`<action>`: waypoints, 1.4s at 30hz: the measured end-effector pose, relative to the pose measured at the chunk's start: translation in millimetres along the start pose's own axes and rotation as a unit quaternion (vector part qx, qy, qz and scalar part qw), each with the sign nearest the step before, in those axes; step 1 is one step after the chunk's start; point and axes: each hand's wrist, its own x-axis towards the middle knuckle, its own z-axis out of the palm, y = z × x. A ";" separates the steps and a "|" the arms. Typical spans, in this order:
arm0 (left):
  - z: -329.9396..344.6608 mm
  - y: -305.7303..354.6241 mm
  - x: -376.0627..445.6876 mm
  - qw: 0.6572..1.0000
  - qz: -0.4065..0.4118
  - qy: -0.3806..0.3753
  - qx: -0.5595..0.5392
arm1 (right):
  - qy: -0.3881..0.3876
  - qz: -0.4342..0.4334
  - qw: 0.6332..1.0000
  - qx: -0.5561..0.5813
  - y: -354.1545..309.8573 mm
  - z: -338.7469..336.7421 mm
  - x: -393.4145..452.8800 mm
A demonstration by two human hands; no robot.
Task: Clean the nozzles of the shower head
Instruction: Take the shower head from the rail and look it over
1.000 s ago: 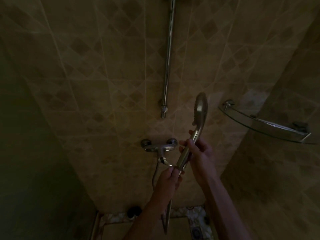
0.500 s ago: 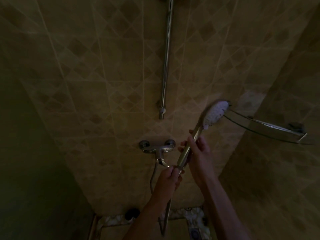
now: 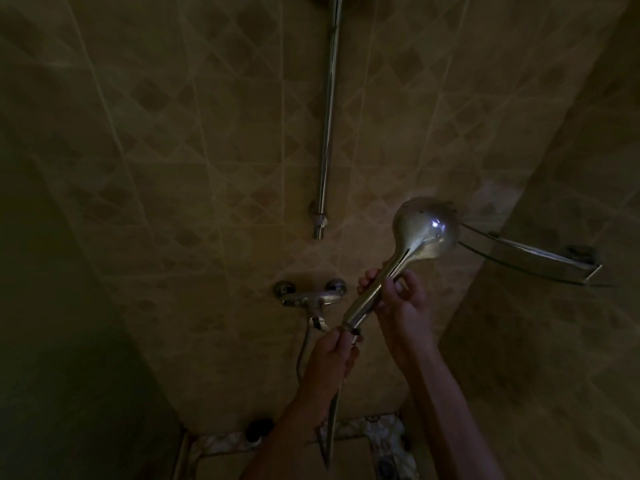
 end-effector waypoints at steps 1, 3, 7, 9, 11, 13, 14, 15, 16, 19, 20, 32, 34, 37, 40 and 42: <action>1.3 0.4 -0.5 1.000 0.002 -0.003 -0.006 | 0.002 0.008 1.000 0.019 0.6 1.0 0.5; 4.6 0.6 -1.0 1.000 -0.002 -0.008 -0.013 | -0.001 0.022 0.999 0.035 4.3 1.2 0.5; 4.5 -0.1 -3.9 1.000 0.001 -0.011 0.009 | -0.008 0.021 0.998 0.065 10.0 -1.1 1.6; 1.8 -0.3 -6.8 1.000 -0.001 -0.013 0.015 | -0.026 0.013 0.996 0.081 4.6 -1.9 3.6; -1.1 -0.4 -7.7 1.000 -0.002 -0.010 0.023 | -0.041 0.010 0.996 0.075 -3.6 -2.4 6.1; -3.1 2.4 -8.0 0.999 0.012 -0.009 0.037 | -0.043 0.012 0.997 0.065 -11.2 -2.1 8.5; -3.6 5.0 -7.9 0.999 0.023 -0.011 0.042 | -0.042 0.014 0.997 0.064 -14.4 -1.2 9.5; -3.6 8.2 -7.2 0.998 0.032 -0.013 0.047 | -0.041 0.014 0.997 0.062 -16.7 -0.1 10.4; -3.7 11.8 -5.8 0.998 0.038 -0.014 0.051 | -0.039 0.012 0.998 0.058 -18.6 0.4 10.9; -0.5 26.2 1.8 0.998 0.053 -0.005 0.032 | -0.024 -0.002 1.000 0.019 -21.8 -0.6 12.6; 0.9 31.7 5.4 0.998 0.056 -0.003 0.020 | -0.011 -0.008 1.000 -0.007 -22.4 -1.1 13.8; 5.6 106.0 58.8 0.989 0.122 0.022 0.076 | 0.043 -0.111 0.948 -0.294 -48.4 -5.9 59.3; 7.6 121.9 66.1 0.987 0.137 0.027 0.085 | 0.063 -0.138 0.931 -0.332 -53.0 -7.2 63.4; 11.8 144.2 71.7 0.982 0.174 0.013 0.078 | 0.080 -0.150 0.935 -0.312 -63.3 -11.4 69.1; 19.0 162.6 79.2 0.974 0.207 0.004 0.088 | 0.055 -0.113 0.958 -0.260 -76.4 -13.2 71.7; 23.0 173.4 88.0 0.967 0.226 0.002 0.120 | 0.036 -0.086 0.967 -0.237 -84.5 -14.4 74.0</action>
